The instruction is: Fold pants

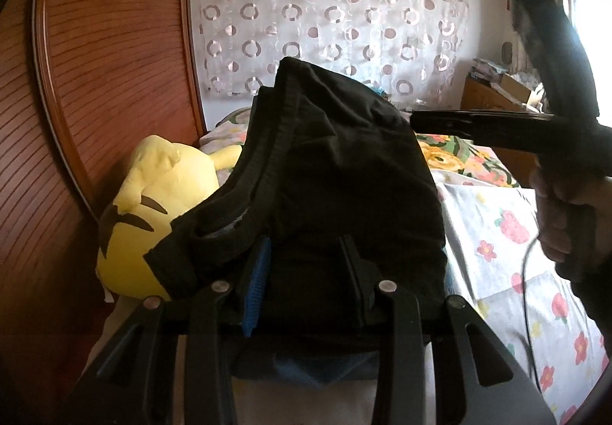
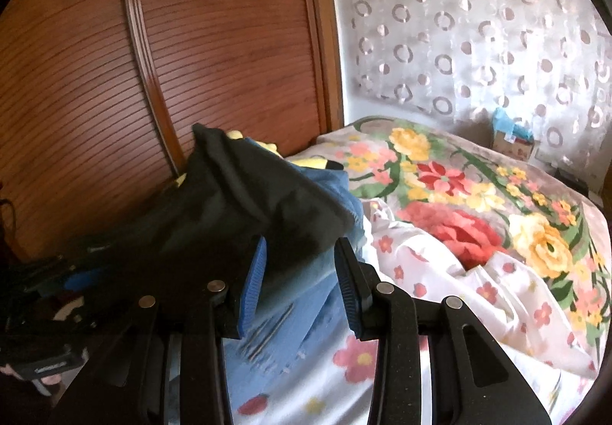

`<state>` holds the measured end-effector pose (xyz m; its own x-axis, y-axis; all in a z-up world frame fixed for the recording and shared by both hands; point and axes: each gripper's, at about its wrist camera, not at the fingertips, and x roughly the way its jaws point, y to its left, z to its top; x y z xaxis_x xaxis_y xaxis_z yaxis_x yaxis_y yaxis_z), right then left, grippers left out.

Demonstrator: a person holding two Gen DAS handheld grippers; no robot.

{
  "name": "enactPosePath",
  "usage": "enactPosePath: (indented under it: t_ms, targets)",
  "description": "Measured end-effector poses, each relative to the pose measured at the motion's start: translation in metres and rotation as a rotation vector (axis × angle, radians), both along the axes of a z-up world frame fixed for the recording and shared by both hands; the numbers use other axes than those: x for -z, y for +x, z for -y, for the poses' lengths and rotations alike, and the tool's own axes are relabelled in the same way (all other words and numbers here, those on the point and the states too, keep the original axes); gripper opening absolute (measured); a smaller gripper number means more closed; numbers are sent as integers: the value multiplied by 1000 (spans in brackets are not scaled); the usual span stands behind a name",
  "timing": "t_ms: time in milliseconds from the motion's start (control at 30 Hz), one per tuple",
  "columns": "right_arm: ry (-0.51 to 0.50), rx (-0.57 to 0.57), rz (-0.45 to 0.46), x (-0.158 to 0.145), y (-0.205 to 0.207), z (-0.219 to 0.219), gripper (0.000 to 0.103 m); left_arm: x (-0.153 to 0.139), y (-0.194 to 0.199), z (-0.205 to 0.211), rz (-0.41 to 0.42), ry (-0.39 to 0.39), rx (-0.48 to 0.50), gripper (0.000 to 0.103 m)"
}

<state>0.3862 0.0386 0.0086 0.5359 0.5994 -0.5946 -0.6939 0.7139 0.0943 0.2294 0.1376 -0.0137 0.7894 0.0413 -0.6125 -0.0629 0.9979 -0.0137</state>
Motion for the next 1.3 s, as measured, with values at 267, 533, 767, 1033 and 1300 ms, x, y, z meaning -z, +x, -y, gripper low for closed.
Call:
enactPosePath:
  t_ms: [267, 533, 767, 1033, 1300]
  targets:
    - [11, 20, 18, -7, -42, 8, 39, -9, -20, 2, 8, 25, 5, 36]
    - [19, 52, 29, -10, -70, 12, 63, -18, -47, 4, 17, 30, 2, 36]
    - [43, 86, 43, -13, -92, 17, 84, -27, -68, 3, 31, 23, 7, 38]
    - [38, 125, 69, -19, -118, 22, 88, -38, -90, 9, 51, 39, 36, 43]
    - [34, 167, 112, -24, -145, 34, 88, -51, -113, 16, 111, 53, 37, 46]
